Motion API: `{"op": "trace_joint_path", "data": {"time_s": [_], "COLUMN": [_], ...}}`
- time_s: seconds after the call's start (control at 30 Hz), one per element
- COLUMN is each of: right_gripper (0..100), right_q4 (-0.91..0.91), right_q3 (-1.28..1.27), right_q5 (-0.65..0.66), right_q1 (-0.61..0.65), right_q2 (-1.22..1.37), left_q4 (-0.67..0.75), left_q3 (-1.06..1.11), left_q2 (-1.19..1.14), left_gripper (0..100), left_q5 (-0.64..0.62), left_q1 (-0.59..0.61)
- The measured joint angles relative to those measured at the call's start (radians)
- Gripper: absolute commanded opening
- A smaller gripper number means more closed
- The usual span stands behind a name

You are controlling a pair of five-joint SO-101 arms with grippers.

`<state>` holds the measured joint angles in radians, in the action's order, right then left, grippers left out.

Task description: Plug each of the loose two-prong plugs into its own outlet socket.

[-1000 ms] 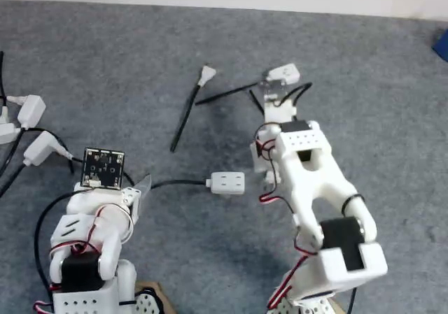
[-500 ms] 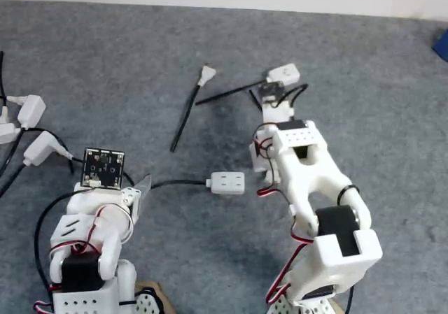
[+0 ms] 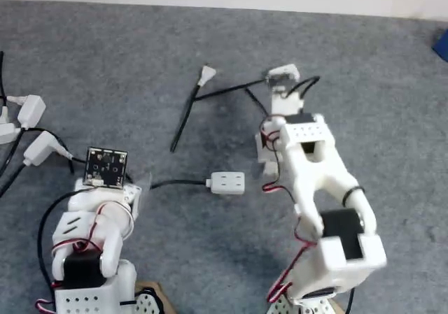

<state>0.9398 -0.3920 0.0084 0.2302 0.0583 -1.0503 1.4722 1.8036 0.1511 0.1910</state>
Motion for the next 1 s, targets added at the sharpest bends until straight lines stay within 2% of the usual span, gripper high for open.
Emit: {"op": "trace_joint_path", "data": {"time_s": [0.1,0.2,0.3,0.4,0.6,0.7,0.83,1.0], "right_gripper": [0.5,0.5,0.5,0.5,0.6,0.6,0.6,0.6], "right_q4": [0.147,0.319,0.459,0.483,0.354,0.258,0.12,-0.038], "right_q3": [0.087,0.193,0.287,0.308,0.275,0.215,0.158,0.101], "right_q5": [-0.035,-0.071,-0.137,-0.15,-0.141,-0.132,-0.129,-0.158], "right_q1": [0.052,0.144,0.226,0.328,0.509,0.6,0.624,0.586], "right_q2": [-0.137,-0.278,-0.361,-0.377,-0.379,-0.379,-0.379,-0.377], "left_q4": [0.086,0.107,0.074,0.011,-0.011,-0.012,-0.011,-0.018], "left_q3": [-0.049,-0.124,-0.222,-0.296,-0.33,-0.33,-0.33,-0.33], "left_q2": [-0.002,-0.002,0.003,0.008,0.006,0.006,0.0,0.005], "left_gripper": [28,28,33,41,42,48,55,55], "left_q5": [0.041,0.087,0.092,0.084,0.071,0.071,0.072,0.091], "left_q1": [0.0,0.008,0.009,0.009,0.009,0.009,0.02,0.009]}}
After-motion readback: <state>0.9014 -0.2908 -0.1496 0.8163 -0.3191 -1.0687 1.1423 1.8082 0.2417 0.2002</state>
